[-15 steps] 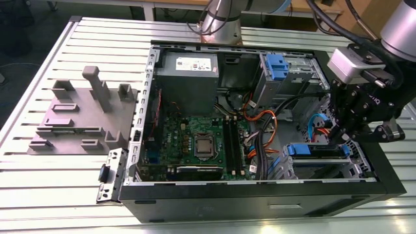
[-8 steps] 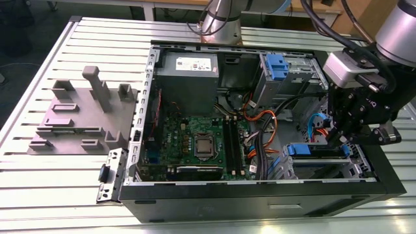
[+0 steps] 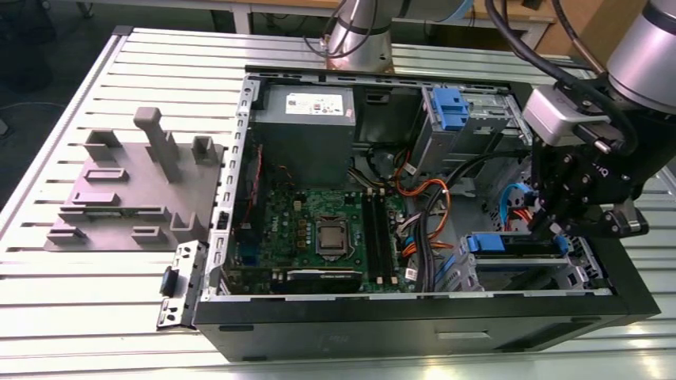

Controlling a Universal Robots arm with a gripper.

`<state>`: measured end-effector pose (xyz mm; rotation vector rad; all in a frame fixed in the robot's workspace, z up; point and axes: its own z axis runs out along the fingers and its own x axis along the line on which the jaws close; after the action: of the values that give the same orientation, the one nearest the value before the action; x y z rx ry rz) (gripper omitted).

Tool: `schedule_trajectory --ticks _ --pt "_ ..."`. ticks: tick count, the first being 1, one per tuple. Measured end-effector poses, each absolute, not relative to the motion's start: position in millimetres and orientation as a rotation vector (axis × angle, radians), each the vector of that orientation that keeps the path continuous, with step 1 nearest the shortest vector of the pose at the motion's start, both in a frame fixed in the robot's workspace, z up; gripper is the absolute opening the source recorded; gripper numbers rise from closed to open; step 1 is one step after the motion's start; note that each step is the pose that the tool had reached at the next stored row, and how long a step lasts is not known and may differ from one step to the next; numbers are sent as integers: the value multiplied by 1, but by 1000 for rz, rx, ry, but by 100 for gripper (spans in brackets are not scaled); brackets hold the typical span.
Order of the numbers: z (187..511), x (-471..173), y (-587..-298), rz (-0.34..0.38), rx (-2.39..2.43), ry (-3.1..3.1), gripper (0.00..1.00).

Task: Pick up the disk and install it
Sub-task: 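Insert the first disk wire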

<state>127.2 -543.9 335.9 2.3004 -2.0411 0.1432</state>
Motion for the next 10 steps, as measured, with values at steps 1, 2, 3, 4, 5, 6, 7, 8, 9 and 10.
schedule_trajectory --ticks 1,2,3,4,5,6,7,8,9,10 --pt "335 127 -544 143 2300 -2042 16" --pt "335 127 -544 143 2299 -2043 16" --pt "335 127 -544 143 2298 -2043 16" --pt "334 127 -544 143 2298 -2044 16" --pt "334 127 -544 142 2298 -2045 16" --pt "334 127 -544 142 2297 -2045 16" --pt "333 127 -544 142 2297 -2046 16" --pt "333 127 -544 142 2296 -2047 16" --pt "333 127 -544 142 2295 -2048 16" --pt "333 127 -544 142 2294 -2049 16"
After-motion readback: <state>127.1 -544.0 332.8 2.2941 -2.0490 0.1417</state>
